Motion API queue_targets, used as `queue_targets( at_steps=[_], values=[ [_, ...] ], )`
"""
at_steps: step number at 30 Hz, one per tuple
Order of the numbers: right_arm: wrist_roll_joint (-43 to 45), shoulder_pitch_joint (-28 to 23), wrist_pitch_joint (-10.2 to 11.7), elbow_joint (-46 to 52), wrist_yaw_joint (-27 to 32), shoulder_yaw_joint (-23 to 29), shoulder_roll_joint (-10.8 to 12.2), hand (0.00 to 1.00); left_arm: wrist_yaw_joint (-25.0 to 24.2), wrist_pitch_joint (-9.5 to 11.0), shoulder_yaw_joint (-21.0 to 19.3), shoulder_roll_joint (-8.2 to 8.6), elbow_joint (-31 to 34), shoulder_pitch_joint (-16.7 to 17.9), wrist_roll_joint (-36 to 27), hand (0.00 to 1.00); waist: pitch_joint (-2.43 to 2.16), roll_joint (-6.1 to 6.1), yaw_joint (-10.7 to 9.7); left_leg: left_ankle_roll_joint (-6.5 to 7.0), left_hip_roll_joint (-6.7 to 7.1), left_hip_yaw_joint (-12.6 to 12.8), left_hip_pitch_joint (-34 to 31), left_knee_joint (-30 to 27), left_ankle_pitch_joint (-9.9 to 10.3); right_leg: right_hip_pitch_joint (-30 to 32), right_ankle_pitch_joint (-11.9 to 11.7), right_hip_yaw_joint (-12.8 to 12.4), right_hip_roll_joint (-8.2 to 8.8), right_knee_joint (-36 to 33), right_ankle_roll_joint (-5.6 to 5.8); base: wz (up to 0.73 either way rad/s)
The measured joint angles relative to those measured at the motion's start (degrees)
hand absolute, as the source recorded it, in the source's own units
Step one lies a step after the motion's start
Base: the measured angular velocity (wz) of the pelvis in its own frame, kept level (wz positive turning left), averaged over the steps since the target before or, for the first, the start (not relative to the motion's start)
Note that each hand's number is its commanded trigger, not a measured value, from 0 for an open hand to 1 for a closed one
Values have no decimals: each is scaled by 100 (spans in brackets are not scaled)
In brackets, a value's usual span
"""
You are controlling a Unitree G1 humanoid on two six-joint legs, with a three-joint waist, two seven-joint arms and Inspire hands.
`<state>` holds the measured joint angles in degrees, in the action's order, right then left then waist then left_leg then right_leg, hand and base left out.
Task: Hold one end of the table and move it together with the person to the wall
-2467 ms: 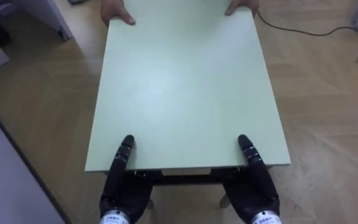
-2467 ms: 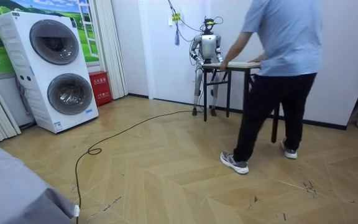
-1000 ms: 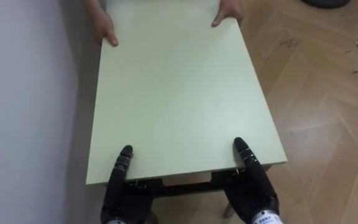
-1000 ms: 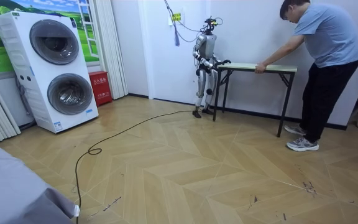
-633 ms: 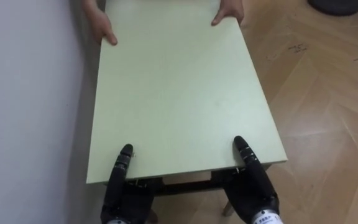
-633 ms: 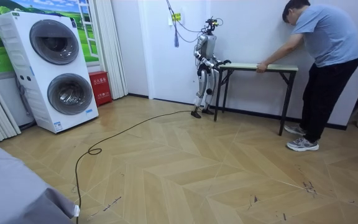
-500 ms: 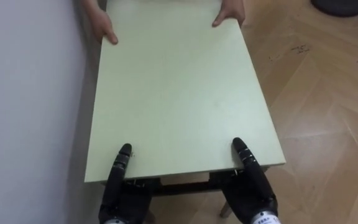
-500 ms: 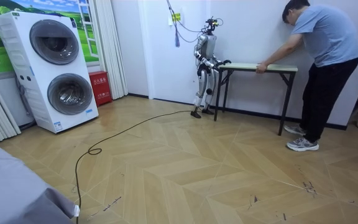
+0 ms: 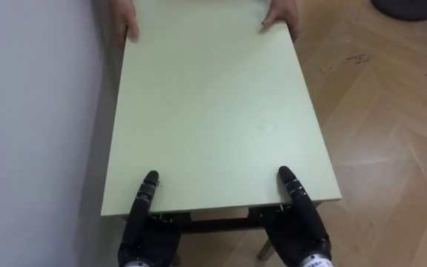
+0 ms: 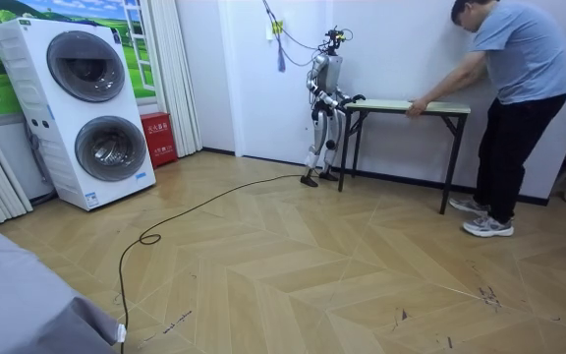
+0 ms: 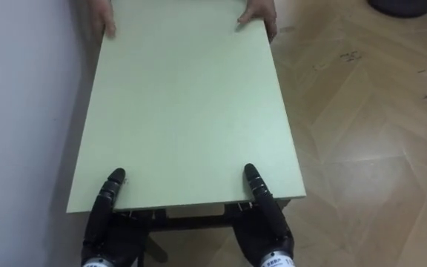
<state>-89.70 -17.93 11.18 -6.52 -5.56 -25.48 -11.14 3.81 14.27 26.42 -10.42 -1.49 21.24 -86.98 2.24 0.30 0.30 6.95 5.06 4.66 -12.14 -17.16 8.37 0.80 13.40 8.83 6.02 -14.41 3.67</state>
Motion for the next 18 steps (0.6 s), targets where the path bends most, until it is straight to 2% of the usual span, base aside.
queue_targets(
  at_steps=[8,16,18],
  values=[
    [-18,-1,0,-189,-22,-14,39,100,2,-43,-49,-5,-112,0,42,100,2,-62,20,-3,8,-12,81,9,2,-127,-2,19,-6,87,-2,0],
    [-34,-22,46,-455,-205,-79,101,100,-104,-101,-39,19,-376,-19,172,100,-3,-58,83,-4,1,-19,91,3,2,-115,-5,79,-6,86,-4,0],
    [-19,-23,69,-496,-207,-78,150,100,-110,-137,-50,41,-439,-50,220,94,-12,-58,116,-4,-3,-17,97,2,2,-120,-5,80,-7,86,-4,0]
  ],
)
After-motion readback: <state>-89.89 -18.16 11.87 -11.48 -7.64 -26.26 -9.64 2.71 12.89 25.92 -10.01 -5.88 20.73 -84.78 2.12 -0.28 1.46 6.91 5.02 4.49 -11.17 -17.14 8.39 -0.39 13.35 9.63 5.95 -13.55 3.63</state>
